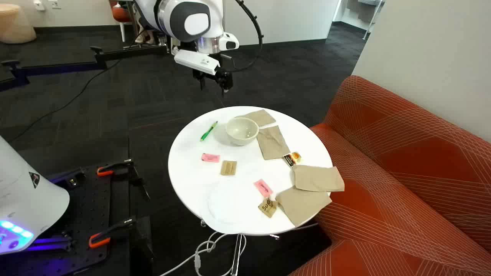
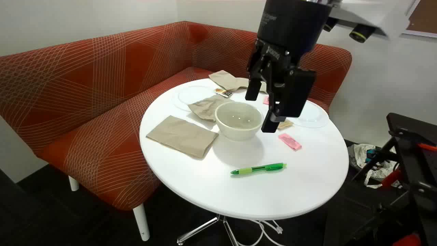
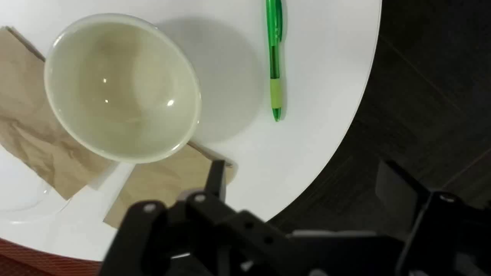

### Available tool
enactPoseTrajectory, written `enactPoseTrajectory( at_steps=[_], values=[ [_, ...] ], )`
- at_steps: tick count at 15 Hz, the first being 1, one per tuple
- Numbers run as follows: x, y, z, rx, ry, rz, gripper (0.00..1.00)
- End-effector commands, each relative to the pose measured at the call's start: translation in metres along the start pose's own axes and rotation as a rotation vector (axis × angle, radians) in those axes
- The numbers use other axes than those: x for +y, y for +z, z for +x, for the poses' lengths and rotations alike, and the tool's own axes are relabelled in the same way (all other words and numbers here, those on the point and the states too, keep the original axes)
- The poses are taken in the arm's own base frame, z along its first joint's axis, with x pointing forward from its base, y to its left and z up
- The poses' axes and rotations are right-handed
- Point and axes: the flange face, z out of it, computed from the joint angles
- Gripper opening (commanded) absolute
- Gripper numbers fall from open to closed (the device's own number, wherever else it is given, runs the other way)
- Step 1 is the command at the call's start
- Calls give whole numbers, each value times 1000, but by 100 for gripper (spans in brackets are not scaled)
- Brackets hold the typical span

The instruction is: Pick up the pen and put it in the bowl

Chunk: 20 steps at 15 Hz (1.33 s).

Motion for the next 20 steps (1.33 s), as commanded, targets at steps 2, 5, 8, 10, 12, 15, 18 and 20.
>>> enactPoseTrajectory(
  at_steps=[2,5,8,10,12,15,18,20],
  values=[
    [0,0,0,0,0,0,100],
    [0,0,0,0,0,0,100],
    [0,0,0,0,0,0,100],
    [0,0,0,0,0,0,100],
    [0,0,0,0,0,0,100],
    [1,5,1,-22,-14,-3,100],
    [-1,19,1,-52,-31,-3,100],
    [-5,30,2,-58,-46,8,100]
  ],
)
